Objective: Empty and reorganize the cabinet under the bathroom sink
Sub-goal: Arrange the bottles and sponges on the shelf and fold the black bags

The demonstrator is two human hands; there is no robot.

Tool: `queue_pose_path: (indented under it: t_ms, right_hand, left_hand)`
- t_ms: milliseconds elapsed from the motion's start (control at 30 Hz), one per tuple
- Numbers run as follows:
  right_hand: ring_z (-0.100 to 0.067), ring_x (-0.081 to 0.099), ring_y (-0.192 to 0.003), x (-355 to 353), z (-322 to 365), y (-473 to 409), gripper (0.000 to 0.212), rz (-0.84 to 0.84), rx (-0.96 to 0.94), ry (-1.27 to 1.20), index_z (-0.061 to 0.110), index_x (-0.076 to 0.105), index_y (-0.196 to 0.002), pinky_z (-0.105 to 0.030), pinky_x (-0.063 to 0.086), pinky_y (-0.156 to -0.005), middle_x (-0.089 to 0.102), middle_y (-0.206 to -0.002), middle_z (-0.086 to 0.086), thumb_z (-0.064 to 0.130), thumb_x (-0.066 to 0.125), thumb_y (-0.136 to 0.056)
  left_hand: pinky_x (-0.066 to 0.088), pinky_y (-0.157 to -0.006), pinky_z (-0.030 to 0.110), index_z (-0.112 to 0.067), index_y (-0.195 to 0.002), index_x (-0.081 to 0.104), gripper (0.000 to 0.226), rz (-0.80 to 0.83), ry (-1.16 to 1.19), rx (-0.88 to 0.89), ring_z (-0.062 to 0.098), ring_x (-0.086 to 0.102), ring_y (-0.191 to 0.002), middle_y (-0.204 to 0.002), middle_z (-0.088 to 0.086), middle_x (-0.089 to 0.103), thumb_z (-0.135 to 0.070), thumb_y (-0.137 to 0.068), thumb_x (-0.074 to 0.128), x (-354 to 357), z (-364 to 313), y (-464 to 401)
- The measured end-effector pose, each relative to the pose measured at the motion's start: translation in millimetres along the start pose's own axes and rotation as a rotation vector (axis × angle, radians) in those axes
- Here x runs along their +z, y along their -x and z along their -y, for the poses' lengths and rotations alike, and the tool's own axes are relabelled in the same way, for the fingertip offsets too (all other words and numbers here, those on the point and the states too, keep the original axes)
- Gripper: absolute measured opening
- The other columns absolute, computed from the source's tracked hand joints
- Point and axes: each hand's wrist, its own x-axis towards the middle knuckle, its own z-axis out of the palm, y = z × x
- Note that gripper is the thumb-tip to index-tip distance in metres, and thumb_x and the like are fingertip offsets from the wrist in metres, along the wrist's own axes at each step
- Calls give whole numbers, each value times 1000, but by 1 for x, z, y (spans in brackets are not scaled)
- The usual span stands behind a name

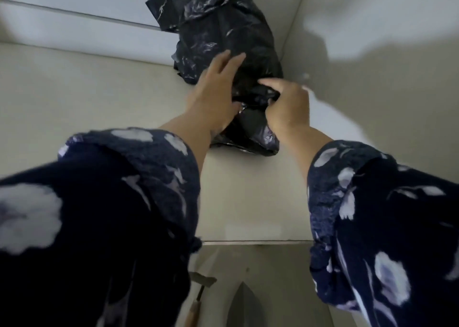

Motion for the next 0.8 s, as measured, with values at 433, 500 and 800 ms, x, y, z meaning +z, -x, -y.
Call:
queue_pose_path:
  t_ms: [433,500,800]
  right_hand:
    - [-7,48,-121,-33,13,48,70,246,29,-159,36,34,-145,1,30,-86,49,-141,4,3,60,-89]
    - [-6,54,-112,-26,27,58,64,247,59,-198,35,43,-141,6,31,-74,54,-137,4,-3,53,-91]
    - [-10,59,-80,-27,136,135,58,313,93,-231,26,62,-126,3,35,-50,63,-127,-7,-12,38,-89]
  left_hand:
    - [42,-68,40,-19,-110,49,15,-62,-182,-7,36,55,-76,-88,13,61,-19,-97,41,-41,-12,32]
    - [45,-65,40,-20,-110,51,19,-66,-124,-10,36,57,-75,-87,12,63,-14,-95,41,-55,-7,48]
    - [46,-70,23,-30,-112,70,38,-57,185,-275,14,59,-76,-83,-7,62,-11,-96,41,-162,3,148]
